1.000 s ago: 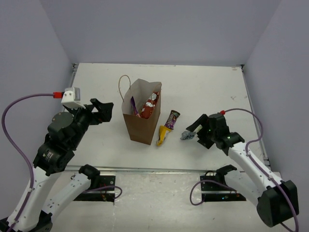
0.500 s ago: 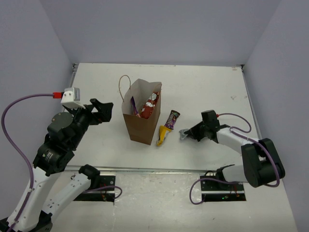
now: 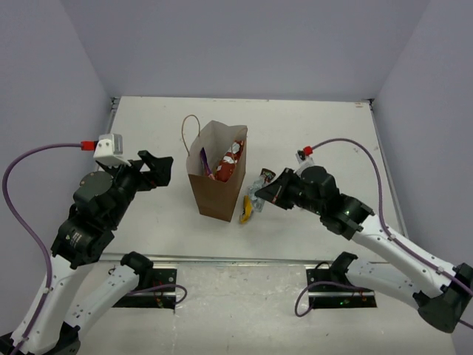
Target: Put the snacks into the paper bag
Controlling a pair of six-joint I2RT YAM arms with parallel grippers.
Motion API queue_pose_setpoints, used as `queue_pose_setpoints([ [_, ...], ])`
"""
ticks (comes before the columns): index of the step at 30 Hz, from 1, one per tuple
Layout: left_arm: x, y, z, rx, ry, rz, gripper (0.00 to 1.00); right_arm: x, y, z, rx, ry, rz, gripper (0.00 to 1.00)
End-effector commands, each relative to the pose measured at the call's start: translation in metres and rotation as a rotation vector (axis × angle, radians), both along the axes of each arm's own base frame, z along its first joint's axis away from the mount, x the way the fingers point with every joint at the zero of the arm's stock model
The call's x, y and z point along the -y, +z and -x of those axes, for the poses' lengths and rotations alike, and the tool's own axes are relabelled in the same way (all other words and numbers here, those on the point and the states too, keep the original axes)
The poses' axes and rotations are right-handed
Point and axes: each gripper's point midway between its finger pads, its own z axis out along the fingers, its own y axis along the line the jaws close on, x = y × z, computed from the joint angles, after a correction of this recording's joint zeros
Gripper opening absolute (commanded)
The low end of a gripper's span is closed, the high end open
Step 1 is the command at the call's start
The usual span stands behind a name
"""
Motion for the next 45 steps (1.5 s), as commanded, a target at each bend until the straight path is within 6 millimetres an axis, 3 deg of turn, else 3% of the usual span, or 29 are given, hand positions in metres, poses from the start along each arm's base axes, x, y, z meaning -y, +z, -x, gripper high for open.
queue_pose_setpoints([
  [1,0.000,0.006,-0.003,0.027,0.005,0.004,1.00,-0.012,0.068,0.011,0.262,0.121,0.081,0.00],
  [6,-0.003,0.009,-0.001,0.031,0.013,0.007,1.00,-0.032,0.128,0.021,0.434,0.211,0.083,0.00],
  [10,-0.005,0.005,-0.002,0.019,0.025,-0.003,1.00,-0.053,0.158,0.018,0.529,0.317,0.123,0.00],
  [11,-0.004,0.004,-0.002,0.015,0.027,-0.006,1.00,-0.055,0.154,0.017,0.515,0.342,0.167,0.00],
  [12,-0.004,0.004,-0.003,0.017,0.027,-0.004,1.00,-0.058,0.180,0.013,0.564,0.343,0.166,0.00],
  [13,-0.004,0.004,-0.003,0.018,0.024,-0.002,1.00,-0.072,0.170,0.003,0.540,0.365,0.209,0.00],
  [14,-0.003,0.003,-0.003,0.017,0.022,-0.002,1.00,-0.077,0.173,0.000,0.542,0.377,0.218,0.00],
  [15,-0.002,0.003,-0.003,0.019,0.019,0.001,1.00,-0.080,0.188,-0.004,0.563,0.367,0.208,0.00],
  [18,-0.001,0.001,-0.004,0.011,0.015,0.003,1.00,-0.089,0.188,-0.024,0.539,0.373,0.199,0.00],
  [19,-0.001,0.001,-0.004,0.009,0.016,0.003,1.00,-0.085,0.198,-0.037,0.539,0.348,0.176,0.00],
  [20,-0.001,0.001,-0.004,0.009,0.017,0.003,1.00,-0.093,0.193,-0.041,0.515,0.389,0.155,0.00],
  [22,-0.001,0.001,-0.003,0.009,0.014,0.004,1.00,-0.089,0.203,-0.060,0.519,0.357,0.132,0.00],
  [24,-0.002,0.002,-0.003,0.011,0.017,0.004,1.00,-0.093,0.208,-0.076,0.518,0.345,0.129,0.21],
  [26,-0.002,0.001,-0.003,0.010,0.019,0.001,1.00,-0.096,0.208,-0.087,0.521,0.323,0.142,0.70],
  [28,-0.002,0.002,-0.003,0.013,0.020,0.003,1.00,-0.095,0.221,-0.092,0.550,0.308,0.135,0.81],
  [29,-0.002,0.002,-0.003,0.012,0.020,0.000,1.00,-0.096,0.223,-0.092,0.552,0.313,0.135,0.96],
  [32,-0.003,0.001,-0.003,0.009,0.021,-0.001,1.00,-0.090,0.236,-0.086,0.575,0.314,0.124,0.99],
  [35,-0.004,0.002,-0.002,0.012,0.027,-0.001,1.00,-0.068,0.248,-0.066,0.621,0.294,0.108,0.99],
  [36,-0.005,0.002,-0.002,0.014,0.027,-0.001,1.00,-0.063,0.233,-0.062,0.606,0.295,0.128,0.99],
  [37,-0.005,0.003,-0.001,0.017,0.025,-0.001,1.00,-0.042,0.247,-0.049,0.647,0.252,0.122,0.99],
  [38,-0.004,0.003,-0.001,0.016,0.024,-0.001,1.00,-0.032,0.245,-0.043,0.651,0.236,0.128,0.99],
  [39,-0.004,0.004,-0.001,0.017,0.021,-0.004,1.00,-0.025,0.220,-0.039,0.620,0.238,0.169,0.99],
  [40,-0.004,0.003,-0.002,0.016,0.020,-0.004,1.00,-0.008,0.226,-0.024,0.649,0.216,0.155,0.99],
  [41,-0.003,0.005,-0.002,0.019,0.019,-0.002,1.00,0.003,0.216,-0.021,0.636,0.187,0.177,0.99],
  [42,-0.003,0.006,-0.001,0.022,0.014,0.000,1.00,0.012,0.182,-0.022,0.571,0.175,0.219,0.99],
  [43,-0.002,0.005,-0.002,0.019,0.011,-0.002,1.00,0.021,0.167,-0.021,0.538,0.158,0.234,0.99],
  [44,-0.001,0.007,-0.002,0.023,0.008,0.002,1.00,0.033,0.133,-0.015,0.473,0.155,0.265,0.99],
  [45,-0.001,0.007,-0.002,0.023,0.005,0.002,1.00,0.049,0.115,-0.023,0.421,0.095,0.273,0.99],
])
